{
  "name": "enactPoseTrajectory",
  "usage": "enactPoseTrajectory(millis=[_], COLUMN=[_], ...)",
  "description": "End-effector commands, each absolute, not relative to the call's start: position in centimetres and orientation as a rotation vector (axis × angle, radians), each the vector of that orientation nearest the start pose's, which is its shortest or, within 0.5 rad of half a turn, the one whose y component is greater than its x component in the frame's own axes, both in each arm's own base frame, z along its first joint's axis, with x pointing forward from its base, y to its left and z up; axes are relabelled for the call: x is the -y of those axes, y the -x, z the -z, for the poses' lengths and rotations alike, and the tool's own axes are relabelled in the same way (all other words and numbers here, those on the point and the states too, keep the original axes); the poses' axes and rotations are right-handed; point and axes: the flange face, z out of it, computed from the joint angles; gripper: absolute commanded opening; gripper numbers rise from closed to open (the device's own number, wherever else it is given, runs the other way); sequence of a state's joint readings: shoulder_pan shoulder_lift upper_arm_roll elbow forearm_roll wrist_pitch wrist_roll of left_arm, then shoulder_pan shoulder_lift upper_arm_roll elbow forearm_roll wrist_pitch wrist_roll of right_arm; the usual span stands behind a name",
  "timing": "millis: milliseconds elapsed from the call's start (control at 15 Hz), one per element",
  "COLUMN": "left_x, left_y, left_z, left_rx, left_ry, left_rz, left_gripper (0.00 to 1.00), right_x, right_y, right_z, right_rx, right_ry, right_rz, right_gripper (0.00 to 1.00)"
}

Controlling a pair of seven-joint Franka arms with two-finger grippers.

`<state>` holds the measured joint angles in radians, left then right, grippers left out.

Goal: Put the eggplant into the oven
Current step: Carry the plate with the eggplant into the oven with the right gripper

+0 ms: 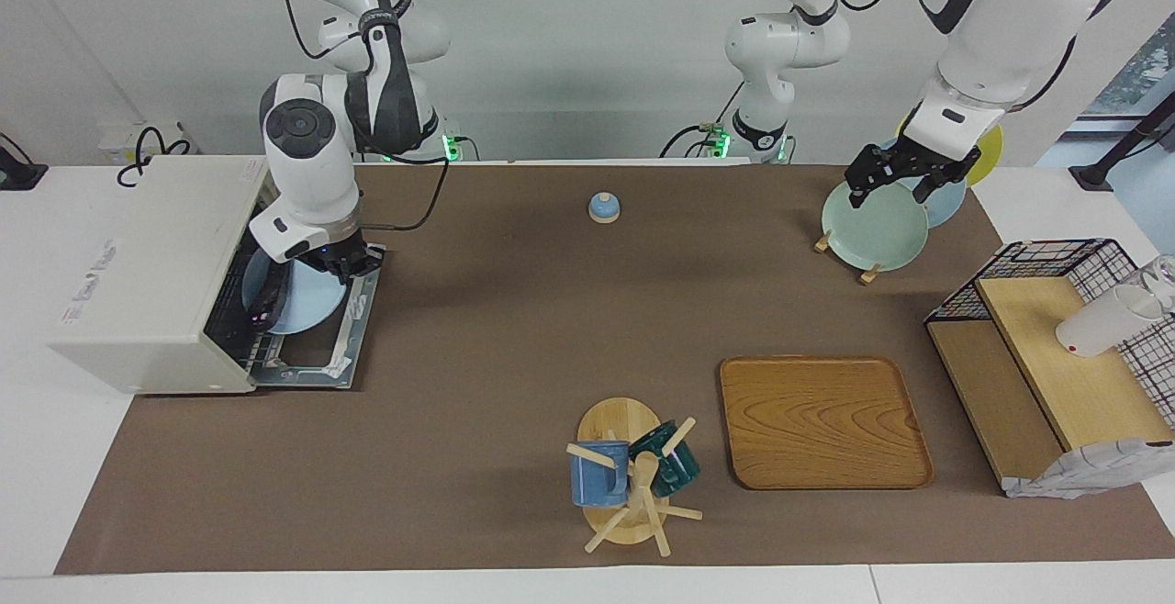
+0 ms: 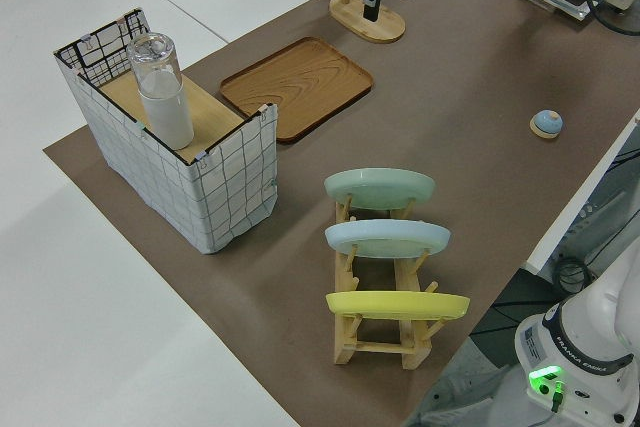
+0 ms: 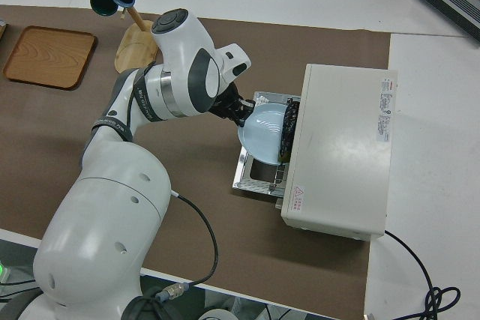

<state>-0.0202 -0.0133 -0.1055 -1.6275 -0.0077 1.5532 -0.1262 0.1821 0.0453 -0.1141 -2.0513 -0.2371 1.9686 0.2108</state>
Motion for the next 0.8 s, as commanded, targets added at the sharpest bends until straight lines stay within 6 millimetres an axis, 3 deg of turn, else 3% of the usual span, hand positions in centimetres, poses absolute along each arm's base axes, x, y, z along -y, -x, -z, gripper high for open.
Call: enactPoseTrajectory(millis=[0,200,333,733], left_x=[6.7,6.7,6.7,6.7], left_y=[-54.1,-54.1,-54.1,-54.1], left_z=[-61.1,-61.1,-61.1,-61.0], left_rx=[-0.002,-0.002,-0.002,-0.002], left_ry=[3.116,3.116,3.116,3.116], left_rz=[-0.089,-0.089,-0.089,-0.092], left_gripper=[1.00,1.00,1.00,1.00], right_x=[0.1,3.7,5.0,5.2], right_y=[-52.7,-52.4,-52.1,-52.1], right_z=[-41.1,-40.3,-40.2,-39.8], right_rx=[-0.011,0.051,0.054,0.067], right_ry=[3.391,3.376,3.372,3.368], right_rz=[-0.146,-0.114,-0.116,-0.072], right_gripper=[0.00,0.00,0.00,0.00])
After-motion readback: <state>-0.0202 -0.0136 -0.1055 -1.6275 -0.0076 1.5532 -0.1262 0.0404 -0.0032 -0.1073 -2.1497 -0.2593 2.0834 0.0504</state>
